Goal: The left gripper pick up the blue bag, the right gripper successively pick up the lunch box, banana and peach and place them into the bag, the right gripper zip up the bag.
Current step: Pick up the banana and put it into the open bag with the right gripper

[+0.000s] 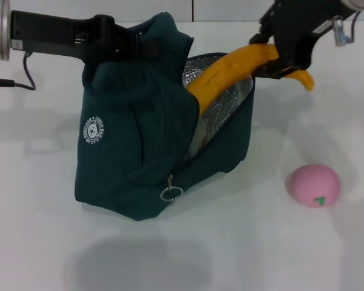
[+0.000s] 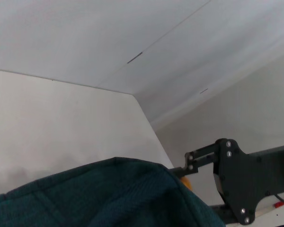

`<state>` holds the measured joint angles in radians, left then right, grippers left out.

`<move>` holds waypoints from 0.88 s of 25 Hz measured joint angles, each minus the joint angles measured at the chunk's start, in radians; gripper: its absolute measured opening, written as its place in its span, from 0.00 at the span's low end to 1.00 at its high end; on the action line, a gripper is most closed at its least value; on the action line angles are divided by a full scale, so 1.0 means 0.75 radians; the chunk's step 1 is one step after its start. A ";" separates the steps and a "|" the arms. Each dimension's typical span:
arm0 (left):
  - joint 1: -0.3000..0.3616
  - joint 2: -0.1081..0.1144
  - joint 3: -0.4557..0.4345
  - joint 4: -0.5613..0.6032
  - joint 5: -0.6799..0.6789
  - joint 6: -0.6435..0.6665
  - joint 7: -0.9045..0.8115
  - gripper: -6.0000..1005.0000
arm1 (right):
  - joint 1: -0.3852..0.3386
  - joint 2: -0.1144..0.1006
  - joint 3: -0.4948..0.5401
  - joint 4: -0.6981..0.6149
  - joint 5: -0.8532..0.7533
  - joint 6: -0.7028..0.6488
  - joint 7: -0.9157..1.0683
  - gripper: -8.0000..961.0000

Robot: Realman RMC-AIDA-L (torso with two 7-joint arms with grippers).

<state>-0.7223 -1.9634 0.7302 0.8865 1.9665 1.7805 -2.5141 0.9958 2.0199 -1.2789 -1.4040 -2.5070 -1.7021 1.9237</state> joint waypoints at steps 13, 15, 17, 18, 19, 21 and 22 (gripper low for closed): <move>-0.019 0.003 -0.004 -0.030 0.000 -0.007 0.006 0.04 | 0.025 0.003 -0.207 -0.006 0.123 0.072 -0.013 0.47; -0.019 0.005 -0.004 -0.031 0.000 -0.008 0.007 0.04 | 0.020 0.003 -0.222 -0.012 0.124 0.080 -0.019 0.47; -0.017 0.005 -0.002 -0.031 0.000 -0.008 0.008 0.04 | 0.013 0.004 -0.229 -0.025 0.130 0.086 -0.023 0.47; -0.016 0.005 -0.002 -0.031 0.000 -0.008 0.008 0.04 | 0.005 0.004 -0.230 -0.042 0.134 0.087 -0.024 0.47; -0.016 0.005 -0.002 -0.031 0.000 -0.008 0.008 0.04 | -0.002 0.004 -0.231 -0.058 0.136 0.088 -0.025 0.47; -0.015 0.005 -0.002 -0.031 0.000 -0.007 0.008 0.04 | -0.020 0.004 -0.232 -0.096 0.137 0.089 -0.025 0.47; -0.014 0.005 -0.002 -0.031 0.000 -0.007 0.008 0.04 | -0.026 0.004 -0.232 -0.110 0.138 0.090 -0.025 0.47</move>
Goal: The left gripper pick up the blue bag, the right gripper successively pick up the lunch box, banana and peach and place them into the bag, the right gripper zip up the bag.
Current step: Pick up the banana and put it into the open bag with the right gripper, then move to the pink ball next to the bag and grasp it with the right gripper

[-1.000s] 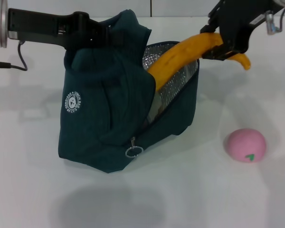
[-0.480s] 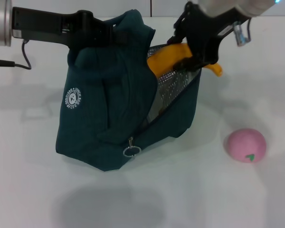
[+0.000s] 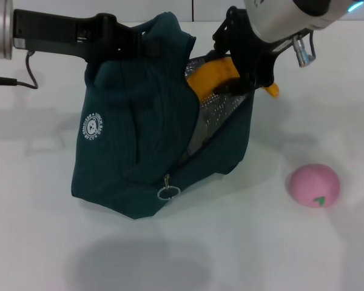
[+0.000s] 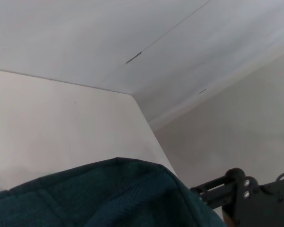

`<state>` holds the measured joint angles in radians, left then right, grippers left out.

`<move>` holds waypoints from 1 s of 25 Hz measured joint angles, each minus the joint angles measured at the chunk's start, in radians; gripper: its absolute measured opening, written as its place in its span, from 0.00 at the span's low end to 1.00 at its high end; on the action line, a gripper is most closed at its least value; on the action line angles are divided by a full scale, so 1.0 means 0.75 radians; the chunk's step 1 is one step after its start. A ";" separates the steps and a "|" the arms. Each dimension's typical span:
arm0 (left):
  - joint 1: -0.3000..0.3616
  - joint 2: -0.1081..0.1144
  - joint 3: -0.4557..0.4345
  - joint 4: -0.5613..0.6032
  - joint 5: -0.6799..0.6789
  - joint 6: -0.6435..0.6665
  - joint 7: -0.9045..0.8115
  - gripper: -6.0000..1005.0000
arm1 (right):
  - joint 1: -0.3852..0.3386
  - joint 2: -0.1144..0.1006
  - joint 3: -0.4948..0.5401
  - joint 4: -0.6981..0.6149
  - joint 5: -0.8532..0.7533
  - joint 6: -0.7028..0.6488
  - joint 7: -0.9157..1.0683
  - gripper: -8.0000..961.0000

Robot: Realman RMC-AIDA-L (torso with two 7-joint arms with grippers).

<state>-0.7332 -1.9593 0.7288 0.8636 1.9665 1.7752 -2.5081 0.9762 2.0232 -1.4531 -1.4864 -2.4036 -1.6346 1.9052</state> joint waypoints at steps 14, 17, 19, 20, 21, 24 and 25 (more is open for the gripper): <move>0.006 -0.004 -0.001 0.000 0.000 0.003 0.000 0.04 | -0.079 -0.002 0.024 -0.086 0.032 0.057 -0.005 0.70; 0.008 -0.004 -0.001 0.000 0.000 0.004 0.000 0.04 | -0.121 -0.003 0.096 -0.121 0.033 0.057 0.003 0.84; 0.011 -0.004 0.000 0.000 0.000 0.004 0.000 0.04 | -0.172 -0.003 0.189 -0.141 0.048 0.045 0.016 0.87; 0.013 -0.004 -0.001 0.000 0.000 0.004 0.000 0.04 | -0.198 -0.005 0.233 -0.147 0.062 0.039 0.024 0.88; 0.014 -0.004 -0.002 0.000 0.000 0.006 0.000 0.04 | -0.225 -0.006 0.281 -0.149 0.083 0.032 0.037 0.90; 0.015 -0.005 -0.003 0.000 0.000 0.007 0.000 0.04 | -0.301 -0.011 0.436 -0.137 0.129 -0.008 0.089 0.92; 0.015 -0.007 -0.003 0.000 0.000 0.008 0.000 0.04 | -0.317 -0.011 0.486 -0.125 0.133 -0.023 0.108 0.92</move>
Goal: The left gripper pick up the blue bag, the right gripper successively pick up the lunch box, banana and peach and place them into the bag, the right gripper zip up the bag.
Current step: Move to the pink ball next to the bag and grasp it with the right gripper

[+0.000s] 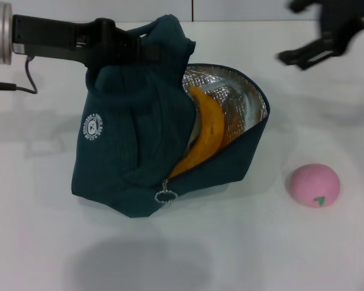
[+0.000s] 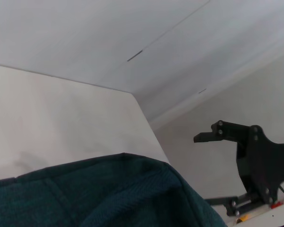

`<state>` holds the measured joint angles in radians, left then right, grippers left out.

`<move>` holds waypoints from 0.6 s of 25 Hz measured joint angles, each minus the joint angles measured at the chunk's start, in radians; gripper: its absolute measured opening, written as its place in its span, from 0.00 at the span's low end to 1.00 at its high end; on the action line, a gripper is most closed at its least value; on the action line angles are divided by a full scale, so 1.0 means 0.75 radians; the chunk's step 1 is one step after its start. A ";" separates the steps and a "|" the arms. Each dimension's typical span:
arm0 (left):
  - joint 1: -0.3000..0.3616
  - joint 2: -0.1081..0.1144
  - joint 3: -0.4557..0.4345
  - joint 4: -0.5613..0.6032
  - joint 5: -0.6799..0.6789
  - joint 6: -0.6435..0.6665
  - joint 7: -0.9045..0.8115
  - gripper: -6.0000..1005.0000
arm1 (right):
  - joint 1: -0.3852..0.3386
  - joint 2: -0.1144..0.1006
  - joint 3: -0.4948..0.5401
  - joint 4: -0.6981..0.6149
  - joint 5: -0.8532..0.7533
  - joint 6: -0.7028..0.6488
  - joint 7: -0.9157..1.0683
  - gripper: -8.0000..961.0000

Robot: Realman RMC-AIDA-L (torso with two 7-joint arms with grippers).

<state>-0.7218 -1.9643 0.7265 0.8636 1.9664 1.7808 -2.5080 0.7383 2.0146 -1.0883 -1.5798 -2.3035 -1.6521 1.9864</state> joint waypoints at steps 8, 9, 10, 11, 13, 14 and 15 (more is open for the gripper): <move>0.002 -0.004 0.008 0.000 0.001 0.002 0.000 0.04 | -0.047 -0.044 0.230 0.170 -0.036 -0.227 0.221 0.92; 0.002 -0.005 0.009 0.000 0.001 0.002 0.000 0.04 | -0.039 -0.055 0.229 0.188 -0.047 -0.256 0.265 0.92; 0.002 -0.005 0.009 0.000 0.001 0.002 0.000 0.04 | -0.026 -0.065 0.227 0.196 -0.073 -0.279 0.320 0.92; 0.001 -0.005 0.009 0.000 0.001 0.002 0.000 0.04 | -0.014 -0.071 0.225 0.205 -0.106 -0.299 0.372 0.92; -0.002 -0.006 0.010 0.000 0.004 0.002 -0.001 0.04 | 0.022 -0.075 0.222 0.233 -0.190 -0.332 0.448 0.92; -0.004 -0.008 0.011 0.000 0.007 0.002 -0.001 0.04 | 0.037 -0.075 0.222 0.249 -0.219 -0.345 0.465 0.92; -0.005 -0.008 0.011 0.000 0.008 0.002 -0.001 0.04 | 0.058 -0.071 0.221 0.282 -0.252 -0.366 0.473 0.92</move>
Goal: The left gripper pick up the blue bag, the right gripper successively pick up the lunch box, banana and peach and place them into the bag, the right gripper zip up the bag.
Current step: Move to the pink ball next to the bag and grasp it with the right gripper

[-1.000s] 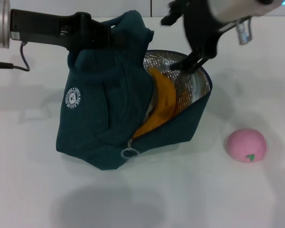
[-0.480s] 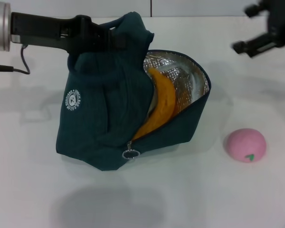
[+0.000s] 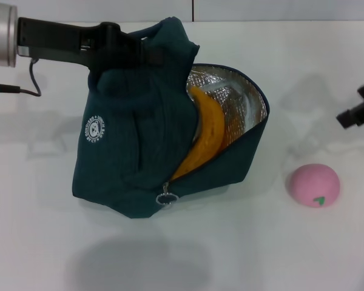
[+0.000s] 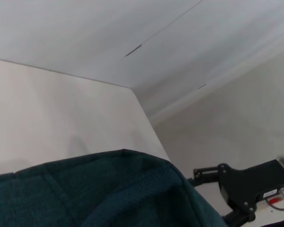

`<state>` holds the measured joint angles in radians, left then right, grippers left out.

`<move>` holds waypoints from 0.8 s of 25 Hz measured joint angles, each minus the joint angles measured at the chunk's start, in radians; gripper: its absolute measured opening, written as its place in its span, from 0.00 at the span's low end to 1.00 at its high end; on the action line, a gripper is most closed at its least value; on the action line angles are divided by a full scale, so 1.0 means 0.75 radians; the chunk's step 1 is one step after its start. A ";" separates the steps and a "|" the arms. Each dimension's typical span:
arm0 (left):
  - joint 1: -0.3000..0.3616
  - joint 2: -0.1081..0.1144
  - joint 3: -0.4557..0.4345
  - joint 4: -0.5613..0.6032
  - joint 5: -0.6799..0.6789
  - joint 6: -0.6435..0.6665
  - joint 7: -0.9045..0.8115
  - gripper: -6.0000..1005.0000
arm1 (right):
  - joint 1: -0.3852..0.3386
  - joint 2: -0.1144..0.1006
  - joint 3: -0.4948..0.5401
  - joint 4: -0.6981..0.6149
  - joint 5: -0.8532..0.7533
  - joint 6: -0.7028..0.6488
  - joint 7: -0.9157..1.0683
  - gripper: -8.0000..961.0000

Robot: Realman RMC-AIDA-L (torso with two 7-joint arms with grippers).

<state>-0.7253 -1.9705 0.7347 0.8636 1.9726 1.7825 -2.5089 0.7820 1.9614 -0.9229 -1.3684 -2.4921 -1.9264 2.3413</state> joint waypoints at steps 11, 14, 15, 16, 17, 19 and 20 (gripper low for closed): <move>-0.005 0.003 0.000 0.000 0.004 -0.002 0.002 0.04 | 0.017 0.070 -0.195 0.139 -0.107 0.102 0.014 0.92; -0.004 0.003 0.000 0.000 0.004 -0.003 0.004 0.04 | 0.018 0.071 -0.240 0.193 -0.103 0.148 0.016 0.92; -0.003 0.003 0.000 0.000 0.004 -0.004 0.006 0.04 | 0.016 0.071 -0.248 0.209 -0.099 0.164 0.016 0.92; -0.003 0.003 0.000 0.000 0.004 -0.005 0.007 0.04 | 0.015 0.071 -0.254 0.223 -0.096 0.178 0.015 0.92; -0.001 0.003 0.000 0.000 0.004 -0.005 0.008 0.04 | 0.015 0.071 -0.256 0.238 -0.095 0.188 0.013 0.92; -0.001 0.003 0.000 0.000 0.004 -0.006 0.009 0.04 | 0.016 0.072 -0.264 0.276 -0.084 0.200 0.007 0.92; -0.001 0.003 0.000 0.000 0.004 -0.006 0.009 0.04 | 0.016 0.073 -0.272 0.288 -0.077 0.203 0.005 0.92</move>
<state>-0.7260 -1.9685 0.7347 0.8636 1.9758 1.7780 -2.5023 0.7942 2.0163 -1.1268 -1.1525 -2.5500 -1.7742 2.3451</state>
